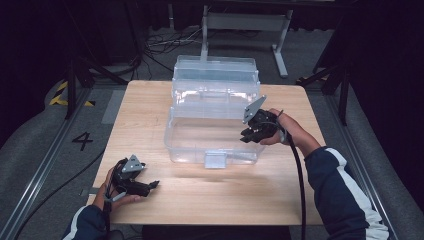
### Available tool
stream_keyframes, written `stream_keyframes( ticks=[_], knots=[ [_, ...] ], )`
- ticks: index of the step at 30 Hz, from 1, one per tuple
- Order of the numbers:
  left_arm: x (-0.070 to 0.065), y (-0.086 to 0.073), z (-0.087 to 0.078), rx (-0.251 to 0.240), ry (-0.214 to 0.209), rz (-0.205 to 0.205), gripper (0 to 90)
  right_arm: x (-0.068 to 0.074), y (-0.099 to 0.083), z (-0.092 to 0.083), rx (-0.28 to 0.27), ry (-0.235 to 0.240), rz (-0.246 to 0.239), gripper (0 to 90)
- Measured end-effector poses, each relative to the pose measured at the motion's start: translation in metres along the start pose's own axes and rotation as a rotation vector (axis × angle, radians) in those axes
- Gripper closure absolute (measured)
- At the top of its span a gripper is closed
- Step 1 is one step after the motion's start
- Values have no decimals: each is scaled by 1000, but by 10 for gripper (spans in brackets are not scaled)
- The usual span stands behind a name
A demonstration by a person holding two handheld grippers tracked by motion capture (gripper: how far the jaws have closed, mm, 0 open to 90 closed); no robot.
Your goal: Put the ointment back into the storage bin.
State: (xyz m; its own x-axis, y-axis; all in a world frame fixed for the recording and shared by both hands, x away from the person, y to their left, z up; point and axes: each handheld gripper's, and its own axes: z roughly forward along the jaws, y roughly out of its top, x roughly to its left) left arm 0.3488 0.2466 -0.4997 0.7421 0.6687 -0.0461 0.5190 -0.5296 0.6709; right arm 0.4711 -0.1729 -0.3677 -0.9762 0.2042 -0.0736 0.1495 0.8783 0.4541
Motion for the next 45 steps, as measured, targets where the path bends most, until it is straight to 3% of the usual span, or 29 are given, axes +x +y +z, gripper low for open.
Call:
stream_keyframes(
  ticks=[10, 16, 28, 36, 45],
  knots=[
    [-2, 5, 2, 10, -5, 2, 179, 4, -6, -12, -52, -25, 1, 737],
    [-5, 13, 2, 17, -6, 30, 195, 4, -11, -19, -91, -58, 18, 724],
    [-9, 35, -10, -46, 2, 61, 200, 2, -21, -42, -201, -161, 50, 643],
    [-15, 64, -26, -85, 25, 116, 195, -6, -20, -62, -283, -232, 76, 585],
    [-25, 99, -33, -137, 13, 173, 188, -22, -12, -79, -356, -312, 108, 532]
  ],
)
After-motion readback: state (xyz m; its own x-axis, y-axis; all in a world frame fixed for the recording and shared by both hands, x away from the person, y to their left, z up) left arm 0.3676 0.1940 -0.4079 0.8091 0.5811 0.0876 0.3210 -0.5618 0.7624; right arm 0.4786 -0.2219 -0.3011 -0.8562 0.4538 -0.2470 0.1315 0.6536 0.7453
